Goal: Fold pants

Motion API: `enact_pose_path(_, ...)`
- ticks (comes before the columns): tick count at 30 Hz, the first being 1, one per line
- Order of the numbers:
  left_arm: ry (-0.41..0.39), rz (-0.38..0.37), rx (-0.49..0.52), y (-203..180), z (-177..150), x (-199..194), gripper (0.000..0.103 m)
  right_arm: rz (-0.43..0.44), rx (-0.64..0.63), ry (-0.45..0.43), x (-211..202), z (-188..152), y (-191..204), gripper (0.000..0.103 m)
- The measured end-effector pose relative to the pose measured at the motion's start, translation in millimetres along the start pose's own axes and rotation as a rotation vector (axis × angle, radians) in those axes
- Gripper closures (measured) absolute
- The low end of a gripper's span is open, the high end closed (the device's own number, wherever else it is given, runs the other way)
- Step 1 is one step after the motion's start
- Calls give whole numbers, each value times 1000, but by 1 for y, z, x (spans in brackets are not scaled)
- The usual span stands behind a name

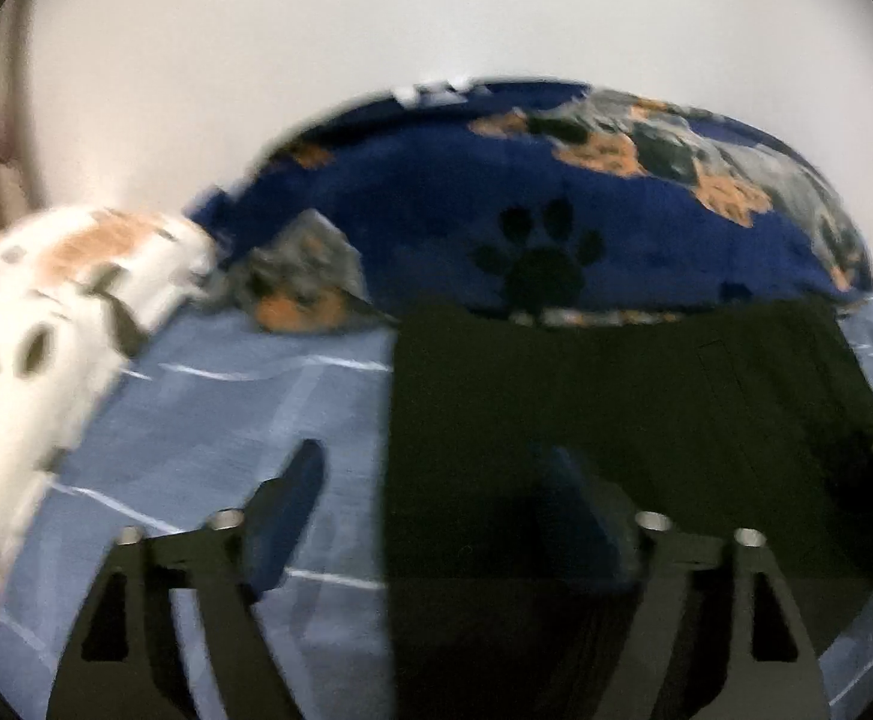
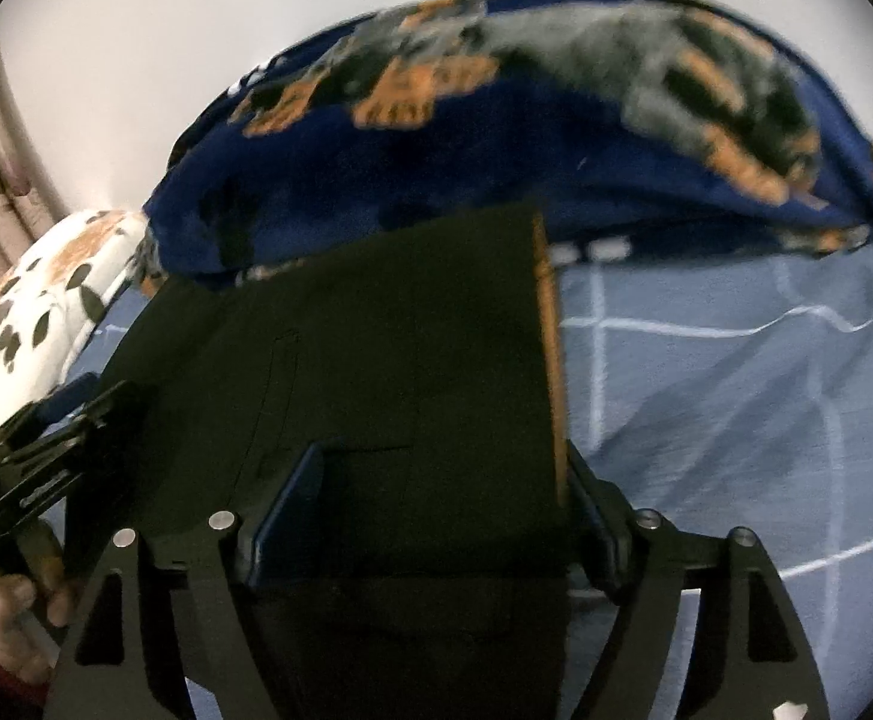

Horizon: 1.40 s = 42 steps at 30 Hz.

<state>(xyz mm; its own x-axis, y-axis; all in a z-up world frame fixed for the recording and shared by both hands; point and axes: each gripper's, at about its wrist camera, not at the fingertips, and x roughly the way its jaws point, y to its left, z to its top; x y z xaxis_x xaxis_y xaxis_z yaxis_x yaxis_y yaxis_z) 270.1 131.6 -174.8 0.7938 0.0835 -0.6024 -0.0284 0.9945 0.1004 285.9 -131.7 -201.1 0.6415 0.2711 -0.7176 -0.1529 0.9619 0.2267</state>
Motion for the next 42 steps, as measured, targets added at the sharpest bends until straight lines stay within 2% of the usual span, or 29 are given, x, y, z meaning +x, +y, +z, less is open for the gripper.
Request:
enact_pose_path(1, -19, 28, 7, -1, 2, -9, 9, -5, 11, -34, -13, 2, -1, 29)
enact_pose_path(3, -56, 32, 18, 0, 7, -30, 7, 3, 21, -102, -43, 4, -2, 26)
enact_pose_path(5, -86, 36, 24, 1, 12, -54, 0, 21, 8, -151, -77, 4, -1, 24)
enact_pose_path(8, -104, 118, 50, -5, 22, -89, 0, 37, -8, -193, -112, -4, 6, 19)
enact_pose_path(9, -116, 126, 57, -8, 23, -101, 0, 44, -13, -201, -123, -8, 7, 19)
enact_pose_path(15, -223, 66, 22, -25, 23, -181, 0, 55, -30, -232, -170, -36, 18, 18)
enact_pose_path(24, -281, -16, -11, -41, 22, -265, 0, 82, 5, -226, -225, -69, 11, 16)
enact_pose_path(31, -309, -94, 5, -54, 14, -302, 0, 85, 3, -245, -252, -85, 10, 14)
enact_pose_path(35, -284, -125, -12, -55, 12, -308, 0, 87, 16, -243, -259, -89, 7, 14)
enact_pose_path(42, -252, -113, -10, -58, 3, -307, 0, 72, 6, -257, -269, -95, 11, 14)
